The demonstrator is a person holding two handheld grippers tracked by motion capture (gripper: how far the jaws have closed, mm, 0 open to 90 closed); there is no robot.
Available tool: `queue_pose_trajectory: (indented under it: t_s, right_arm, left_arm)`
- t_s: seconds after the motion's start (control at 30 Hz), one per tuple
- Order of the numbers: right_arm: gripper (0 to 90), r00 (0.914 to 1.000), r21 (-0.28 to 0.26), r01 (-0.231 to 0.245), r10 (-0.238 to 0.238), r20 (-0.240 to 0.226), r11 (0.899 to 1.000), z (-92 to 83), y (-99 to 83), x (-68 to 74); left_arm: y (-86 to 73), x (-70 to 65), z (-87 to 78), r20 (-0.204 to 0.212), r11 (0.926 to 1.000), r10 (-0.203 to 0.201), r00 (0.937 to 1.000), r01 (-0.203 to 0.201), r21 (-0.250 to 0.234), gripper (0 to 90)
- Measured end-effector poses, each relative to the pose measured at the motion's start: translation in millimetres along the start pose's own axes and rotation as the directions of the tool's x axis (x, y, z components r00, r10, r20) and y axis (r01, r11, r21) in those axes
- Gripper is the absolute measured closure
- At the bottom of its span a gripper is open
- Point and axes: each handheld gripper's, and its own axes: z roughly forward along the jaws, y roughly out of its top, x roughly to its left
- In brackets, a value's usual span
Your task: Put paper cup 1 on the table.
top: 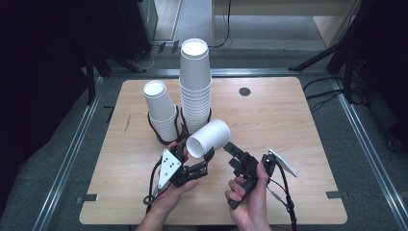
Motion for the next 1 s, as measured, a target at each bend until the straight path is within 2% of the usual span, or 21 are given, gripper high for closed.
queue_pose_trajectory:
  t_s: [0.03,0.07,0.13,0.23,0.33,0.4,0.47,0.53,0.63,0.77,0.8,0.87,1.0]
  right_arm:
    - [0.0,0.9982,0.007,-0.058,0.058,-0.015,0.998,2.6,-0.8,0.0]
    - [0.0,0.9956,0.009,-0.09,0.09,-0.028,0.996,3.6,-0.6,0.2]
    - [0.0,0.9901,0.01,-0.133,0.133,-0.045,0.991,6.0,0.3,-0.1]
    - [0.0,0.9766,0.017,-0.207,0.208,-0.056,0.978,10.8,3.7,-1.7]
    - [0.0,0.9648,0.019,-0.255,0.256,-0.06,0.967,18.4,6.0,-5.2]
    - [0.0,0.9624,0.024,-0.265,0.266,-0.058,0.964,20.0,6.3,-5.9]
    - [0.0,0.9545,0.036,-0.289,0.291,-0.065,0.957,26.3,6.5,-7.3]
    - [0.0,0.9533,0.036,-0.293,0.295,-0.065,0.955,27.4,6.7,-7.5]
    - [0.0,0.946,0.044,-0.316,0.319,-0.059,0.948,33.4,8.5,-9.0]
    - [0.0,0.9423,0.047,-0.326,0.328,-0.065,0.944,36.1,10.9,-10.9]
    - [0.0,0.9391,0.066,-0.334,0.338,-0.061,0.94,38.9,13.4,-12.0]
    - [0.0,0.937,0.07,-0.342,0.346,-0.048,0.937,41.3,15.1,-12.6]
    - [0.0,0.9361,0.068,-0.346,0.349,-0.042,0.936,44.2,17.5,-14.0]
  left_arm:
    - [-0.5,-1.4,0.2,0.004,1.0,0.006,1.0,-0.006,0.002,22.9]
    - [-0.5,-1.4,0.2,0.004,1.0,0.006,1.0,-0.006,0.002,22.9]
    - [-1.7,-4.1,1.0,0.014,1.0,0.009,0.9999,-0.009,0.001,22.9]
    - [-2.5,-6.4,1.4,0.024,0.9998,0.018,0.9996,-0.018,0.003,22.9]
    - [-2.7,-8.0,1.5,0.029,0.9997,0.023,0.9993,-0.023,0.002,22.9]
    - [-2.9,-8.4,1.5,0.03,0.9996,0.027,0.9992,-0.027,0.002,23.0]
    - [-3.2,-9.4,1.5,0.037,0.9996,0.029,0.9989,-0.029,0.004,22.9]
    - [-3.4,-10.2,1.6,0.039,0.9995,0.031,0.9988,-0.031,0.004,22.9]
    - [-3.7,-11.4,1.8,0.045,0.9995,0.031,0.9985,-0.031,0.001,22.9]
    - [-3.6,-10.9,1.6,0.048,0.9995,0.032,0.9983,-0.032,0.0,22.9]
    - [-3.3,-10.5,1.4,0.049,0.9995,0.03,0.9983,-0.03,0.002,23.0]
    - [-3.2,-10.4,1.2,0.05,0.9995,0.032,0.9982,-0.033,0.002,22.9]
    - [-2.9,-11.8,1.0,0.06,0.9996,0.027,0.9978,-0.027,-0.005,22.9]
